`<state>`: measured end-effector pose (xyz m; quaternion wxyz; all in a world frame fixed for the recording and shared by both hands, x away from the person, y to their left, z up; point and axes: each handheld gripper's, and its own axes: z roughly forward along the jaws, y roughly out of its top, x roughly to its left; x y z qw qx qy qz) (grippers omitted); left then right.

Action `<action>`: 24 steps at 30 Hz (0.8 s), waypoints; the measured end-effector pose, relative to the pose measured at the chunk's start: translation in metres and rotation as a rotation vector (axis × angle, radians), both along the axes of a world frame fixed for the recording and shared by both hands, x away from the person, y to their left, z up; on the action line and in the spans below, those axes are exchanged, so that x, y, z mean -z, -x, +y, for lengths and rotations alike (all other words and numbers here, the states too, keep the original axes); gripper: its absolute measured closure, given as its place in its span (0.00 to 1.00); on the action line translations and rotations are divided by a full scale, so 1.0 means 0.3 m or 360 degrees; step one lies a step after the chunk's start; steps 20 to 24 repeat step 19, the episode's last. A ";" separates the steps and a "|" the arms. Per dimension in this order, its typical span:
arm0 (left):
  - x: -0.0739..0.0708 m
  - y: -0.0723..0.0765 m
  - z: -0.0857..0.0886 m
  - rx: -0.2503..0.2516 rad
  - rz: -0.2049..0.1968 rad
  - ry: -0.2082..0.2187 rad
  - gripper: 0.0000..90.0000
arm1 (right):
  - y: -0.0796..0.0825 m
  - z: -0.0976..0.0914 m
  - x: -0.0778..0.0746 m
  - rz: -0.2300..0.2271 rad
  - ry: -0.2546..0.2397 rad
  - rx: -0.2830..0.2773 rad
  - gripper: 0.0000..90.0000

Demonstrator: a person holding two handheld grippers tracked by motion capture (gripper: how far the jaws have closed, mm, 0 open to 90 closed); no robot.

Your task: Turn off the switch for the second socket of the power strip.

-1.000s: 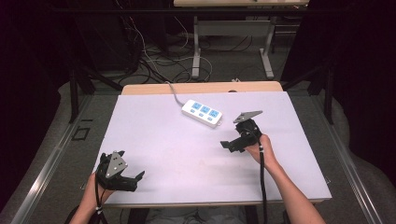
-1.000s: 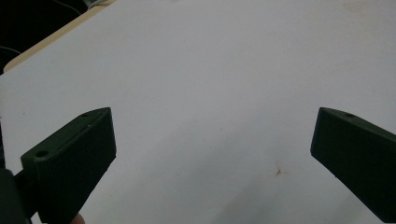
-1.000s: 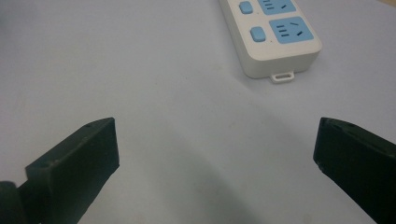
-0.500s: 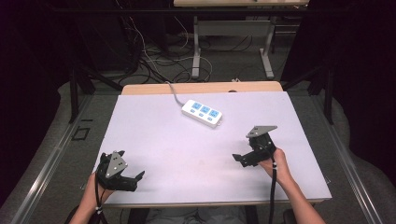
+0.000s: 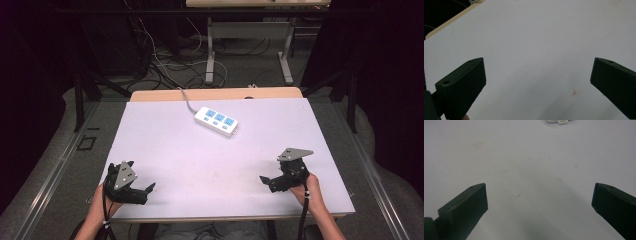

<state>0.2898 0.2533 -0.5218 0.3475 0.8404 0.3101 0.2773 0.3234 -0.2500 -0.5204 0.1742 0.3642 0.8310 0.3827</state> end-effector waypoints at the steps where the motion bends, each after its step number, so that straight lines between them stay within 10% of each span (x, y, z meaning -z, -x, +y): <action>1: 0.000 0.000 0.000 0.0005 0.0003 -0.0001 0.00 | 0.007 -0.004 0.003 0.0016 -0.0013 0.0006 0.00; 24: 0.002 -0.002 -0.002 0.0003 0.0001 -0.0004 0.00 | 0.088 -0.020 0.036 -0.0001 0.0023 0.0025 0.00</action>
